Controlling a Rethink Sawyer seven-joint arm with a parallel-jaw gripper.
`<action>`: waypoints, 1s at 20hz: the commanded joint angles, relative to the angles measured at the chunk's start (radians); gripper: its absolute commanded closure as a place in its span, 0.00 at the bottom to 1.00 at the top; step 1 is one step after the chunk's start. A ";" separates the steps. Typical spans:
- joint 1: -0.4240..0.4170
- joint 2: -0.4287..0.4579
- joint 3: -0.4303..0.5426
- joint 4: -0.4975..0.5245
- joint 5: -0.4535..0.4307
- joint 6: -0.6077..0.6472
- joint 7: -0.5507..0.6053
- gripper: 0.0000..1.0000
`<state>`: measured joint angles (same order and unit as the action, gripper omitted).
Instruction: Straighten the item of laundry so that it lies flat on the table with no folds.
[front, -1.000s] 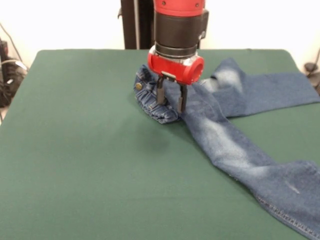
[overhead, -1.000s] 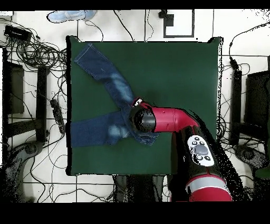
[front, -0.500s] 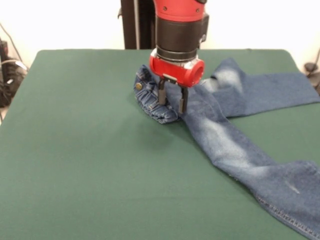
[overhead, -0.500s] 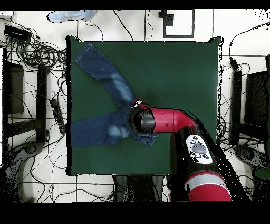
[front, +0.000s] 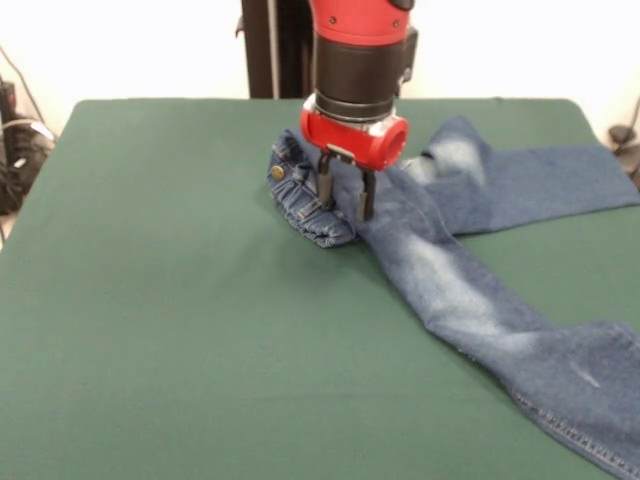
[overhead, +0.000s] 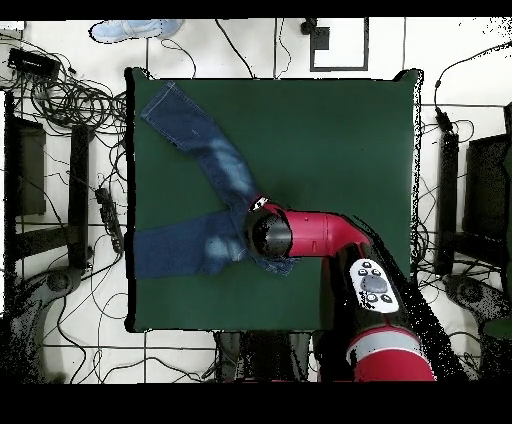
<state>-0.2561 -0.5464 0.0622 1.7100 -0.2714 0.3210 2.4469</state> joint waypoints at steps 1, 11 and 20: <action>0.033 0.044 0.006 0.084 -0.045 -0.044 0.042 0.00; 0.037 0.137 -0.013 0.028 -0.054 -0.097 0.053 0.00; 0.040 0.387 -0.014 -0.164 -0.038 -0.247 0.049 0.00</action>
<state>-0.2342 -0.4368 0.0049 1.6712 -0.2909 0.1881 2.4469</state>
